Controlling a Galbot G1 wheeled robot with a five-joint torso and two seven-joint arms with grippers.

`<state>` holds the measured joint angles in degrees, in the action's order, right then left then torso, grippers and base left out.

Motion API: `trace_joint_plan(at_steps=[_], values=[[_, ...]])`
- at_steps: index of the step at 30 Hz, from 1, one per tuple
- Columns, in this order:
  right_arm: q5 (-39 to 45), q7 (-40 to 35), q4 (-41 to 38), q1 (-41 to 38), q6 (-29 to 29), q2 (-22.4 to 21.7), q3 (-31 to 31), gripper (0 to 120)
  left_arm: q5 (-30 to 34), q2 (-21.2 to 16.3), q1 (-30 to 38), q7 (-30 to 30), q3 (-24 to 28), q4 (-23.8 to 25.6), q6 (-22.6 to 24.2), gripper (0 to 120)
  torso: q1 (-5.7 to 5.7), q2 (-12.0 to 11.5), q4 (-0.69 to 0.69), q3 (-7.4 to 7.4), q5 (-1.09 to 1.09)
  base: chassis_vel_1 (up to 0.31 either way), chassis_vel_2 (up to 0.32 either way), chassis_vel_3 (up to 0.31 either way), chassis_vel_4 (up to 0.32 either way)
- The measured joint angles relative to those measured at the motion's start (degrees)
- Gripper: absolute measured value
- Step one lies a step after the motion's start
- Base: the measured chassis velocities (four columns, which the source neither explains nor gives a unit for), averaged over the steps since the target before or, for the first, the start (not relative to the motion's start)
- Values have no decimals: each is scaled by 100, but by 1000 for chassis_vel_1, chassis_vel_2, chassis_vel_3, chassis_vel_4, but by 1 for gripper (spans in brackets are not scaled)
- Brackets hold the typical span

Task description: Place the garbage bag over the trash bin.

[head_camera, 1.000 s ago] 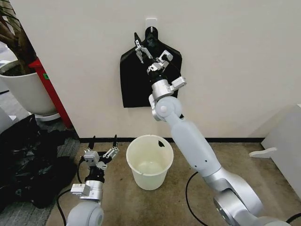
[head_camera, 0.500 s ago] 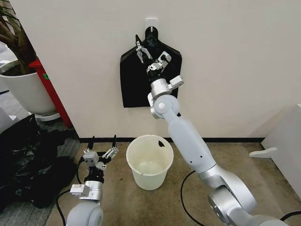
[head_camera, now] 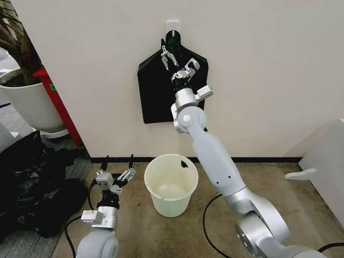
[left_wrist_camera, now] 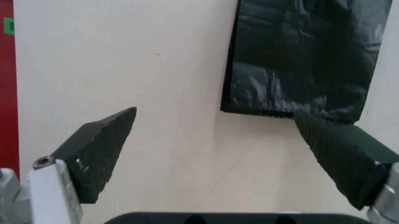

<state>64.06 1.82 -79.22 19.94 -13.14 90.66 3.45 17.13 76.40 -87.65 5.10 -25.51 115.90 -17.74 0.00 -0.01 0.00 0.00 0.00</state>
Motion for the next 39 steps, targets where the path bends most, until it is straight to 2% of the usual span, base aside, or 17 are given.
trace_joint_plan(at_steps=[2, 4, 10, 11, 18, 19, 23, 25, 34, 39], values=[[1, 9, 1, -13, 0, 6, 6, 84, -8, 1, -8, 1, -1, -3, -12, 100, 0, 0, 0, 0, 0, 0, 0, 0, 0], [2, 11, 1, -16, 1, 7, 8, 82, -10, 1, -9, 1, -1, -4, -16, 100, 0, 0, 0, 0, 0, 0, 0, 0, 0], [4, 48, -14, -41, 1, 7, 36, 55, -36, -3, -15, 4, -1, -28, -28, 100, 0, 0, 0, 0, 0, 0, 0, 0, 0], [4, 48, -14, -41, 1, 7, 36, 55, -36, -3, -15, 4, -1, -28, -28, 100, 0, 0, 0, 0, 0, 0, 0, 0, 0], [-3, 74, 43, -74, 0, -28, 91, 25, -52, -13, -19, 9, 2, -35, -39, 100, 0, 2, 0, 0, 0, 0, 0, 0, 0], [-3, 74, 43, -74, 0, -28, 91, 25, -52, -13, -19, 9, 2, -35, -39, 100, 0, 2, 0, 0, 0, 0, 0, 0, 0], [-26, 98, 92, -83, -2, -35, 104, 11, -73, -13, -26, 22, 5, -43, -48, 100, 0, 2, 0, 0, 0, 0, 0, 0, 0], [-54, 118, 140, -87, -5, -43, 106, 0, -105, -14, -35, 59, 8, -48, -56, 100, 0, 2, 0, 0, 0, 0, 0, 0, 0], [-126, 204, 172, -64, -16, -92, 124, 0, -151, -5, -61, 87, 14, -77, -84, 100, 0, 2, 0, 0, 0, 0, 0, 0, 0], [-230, 252, -169, 287, -114, -223, -24, 0, -156, 1, -55, 91, 18, -115, -103, 100, 0, 1, 0, 0, 0, 0, 0, 0, 0]])
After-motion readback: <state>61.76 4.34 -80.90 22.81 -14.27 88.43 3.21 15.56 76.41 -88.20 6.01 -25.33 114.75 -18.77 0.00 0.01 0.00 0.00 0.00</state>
